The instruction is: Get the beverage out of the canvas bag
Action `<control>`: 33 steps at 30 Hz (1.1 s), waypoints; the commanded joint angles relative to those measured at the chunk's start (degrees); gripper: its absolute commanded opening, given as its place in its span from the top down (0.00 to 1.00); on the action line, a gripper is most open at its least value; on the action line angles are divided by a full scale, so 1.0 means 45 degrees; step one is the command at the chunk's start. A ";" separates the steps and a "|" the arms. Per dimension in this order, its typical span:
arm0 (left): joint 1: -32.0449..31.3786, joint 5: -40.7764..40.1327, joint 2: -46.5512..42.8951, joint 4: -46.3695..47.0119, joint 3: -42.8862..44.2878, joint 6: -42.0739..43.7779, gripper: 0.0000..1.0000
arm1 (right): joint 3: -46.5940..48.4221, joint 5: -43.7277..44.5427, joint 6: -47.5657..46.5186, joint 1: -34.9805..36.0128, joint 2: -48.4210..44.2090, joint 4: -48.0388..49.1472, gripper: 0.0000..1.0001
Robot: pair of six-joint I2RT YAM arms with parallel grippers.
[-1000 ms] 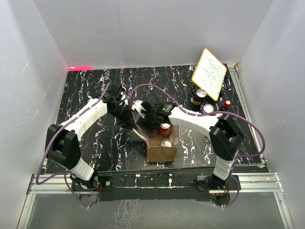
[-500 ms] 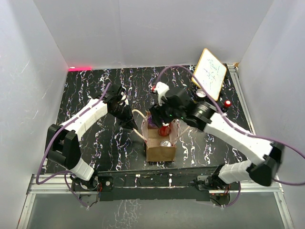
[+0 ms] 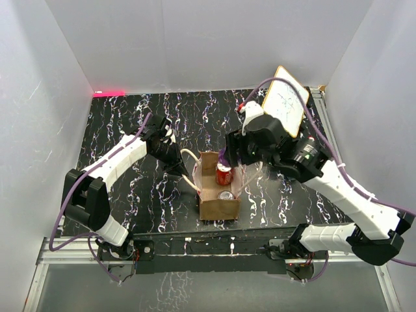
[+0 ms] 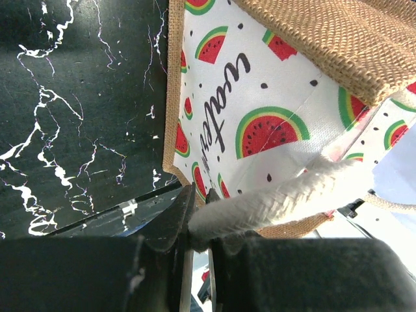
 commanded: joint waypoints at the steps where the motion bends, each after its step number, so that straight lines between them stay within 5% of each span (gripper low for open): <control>1: 0.0027 0.0002 -0.0487 0.0113 -0.0143 -0.0029 1.00 | 0.2461 0.3861 -0.0452 -0.0013 0.0122 0.0319 0.89; 8: 0.0035 -0.0087 -0.0771 0.0208 -0.0253 -0.0333 1.00 | 0.2649 0.7538 -0.1228 -0.0682 0.0451 0.0083 0.90; 15: 0.0028 -0.0073 -0.0676 0.0114 -0.0158 -0.0341 1.00 | 0.1031 0.2749 -0.1124 -0.5003 0.1284 0.0439 0.92; 24: 0.0028 -0.0051 -0.0552 0.0091 -0.0136 -0.0336 1.00 | -0.0017 0.1254 -0.0851 -0.5205 0.3896 0.1598 0.92; 33: 0.0027 0.0016 -0.0209 -0.0231 0.0146 -0.0019 1.00 | 0.0359 0.2448 -0.0288 -0.5272 0.6374 0.3334 0.93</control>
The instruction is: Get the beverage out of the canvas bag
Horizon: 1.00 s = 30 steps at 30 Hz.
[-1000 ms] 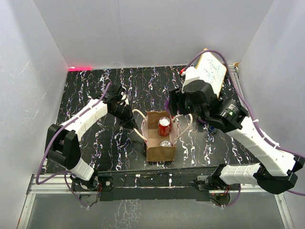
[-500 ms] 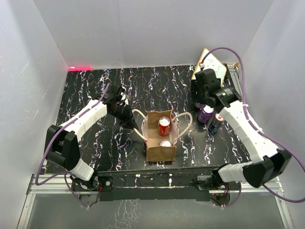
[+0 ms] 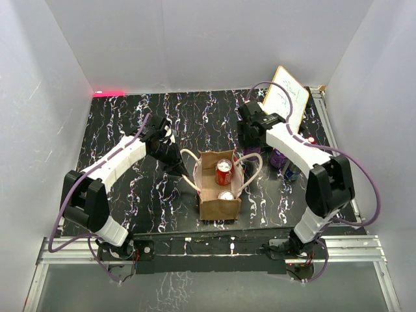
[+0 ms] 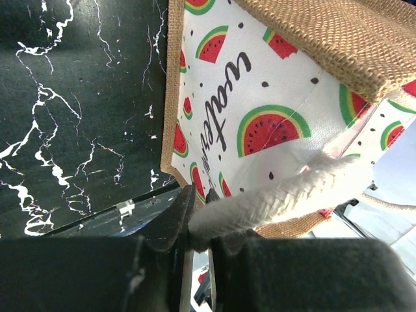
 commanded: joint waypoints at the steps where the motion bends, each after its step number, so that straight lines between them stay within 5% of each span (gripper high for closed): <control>1: 0.0023 -0.0026 -0.0018 -0.0488 0.0394 0.0337 1.00 | 0.0787 0.1224 0.0204 -0.0076 0.0527 0.2275 0.93; 21: 0.0022 0.0211 0.0345 -0.1067 0.0913 0.1470 1.00 | 0.0573 0.0388 0.0271 -0.0778 0.2317 0.3075 0.89; 30: 0.0023 0.0167 0.0564 -0.1109 0.1089 0.1566 1.00 | 0.0246 0.0179 0.0365 -0.0777 0.1943 0.2903 0.30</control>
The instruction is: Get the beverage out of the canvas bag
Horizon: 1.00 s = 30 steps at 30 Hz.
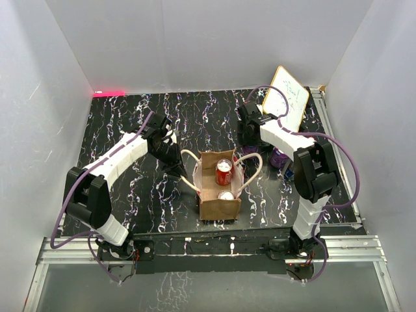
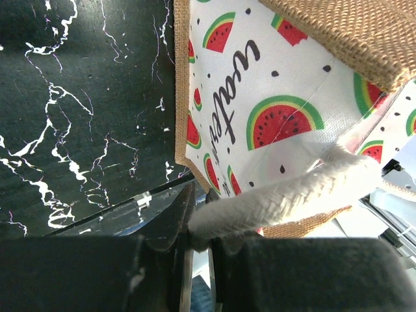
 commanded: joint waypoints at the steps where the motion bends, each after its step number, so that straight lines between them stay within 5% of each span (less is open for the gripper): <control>1: 0.0020 0.0113 0.0139 -0.0215 0.0582 0.0206 1.00 | 0.0128 0.0000 0.0004 -0.0010 -0.0818 0.0659 0.24; 5: 0.0025 0.0025 0.0221 -0.0177 0.0657 0.0173 1.00 | 0.0447 -0.0258 -0.0325 -0.0014 -0.1076 0.0367 0.01; 12: 0.0013 -0.0076 0.0145 0.0118 0.0568 0.0065 1.00 | 0.0717 -0.1626 -0.0359 0.0003 -0.2864 -0.0640 0.00; 22: 0.0023 -0.0084 0.0131 0.0460 0.0382 -0.0150 1.00 | -0.3036 -0.3685 0.0300 0.0018 -0.7703 -0.1586 0.00; 30: 0.0023 -0.0174 0.0000 0.0560 0.0392 -0.0421 1.00 | -0.0201 -0.5317 -0.0813 0.0023 -0.8406 -0.3474 0.00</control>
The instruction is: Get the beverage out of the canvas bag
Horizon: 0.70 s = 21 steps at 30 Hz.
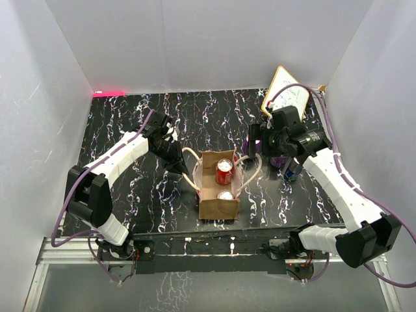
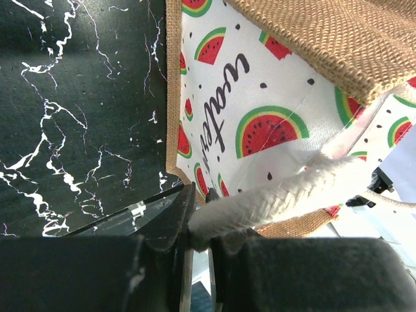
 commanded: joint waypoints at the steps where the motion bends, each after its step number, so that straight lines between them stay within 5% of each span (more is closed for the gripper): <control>1: 0.0028 -0.0150 -0.0219 0.0152 0.0094 -0.0217 1.00 | 0.2476 -0.1796 -0.0950 0.0004 -0.0125 -0.0446 0.00; 8: 0.0025 -0.0131 -0.0295 0.0068 0.0092 -0.0316 1.00 | 0.4312 -0.4967 -0.1208 0.0375 0.0700 0.0673 0.00; 15: 0.0024 -0.0210 -0.0408 -0.0004 0.0097 -0.0409 1.00 | 0.5378 -0.0930 0.0180 0.5364 0.3152 -0.0247 0.00; 21: 0.0031 -0.0289 -0.0548 -0.0109 0.0093 -0.0429 1.00 | 0.4021 0.1393 0.1660 0.5605 0.3573 -0.0515 0.00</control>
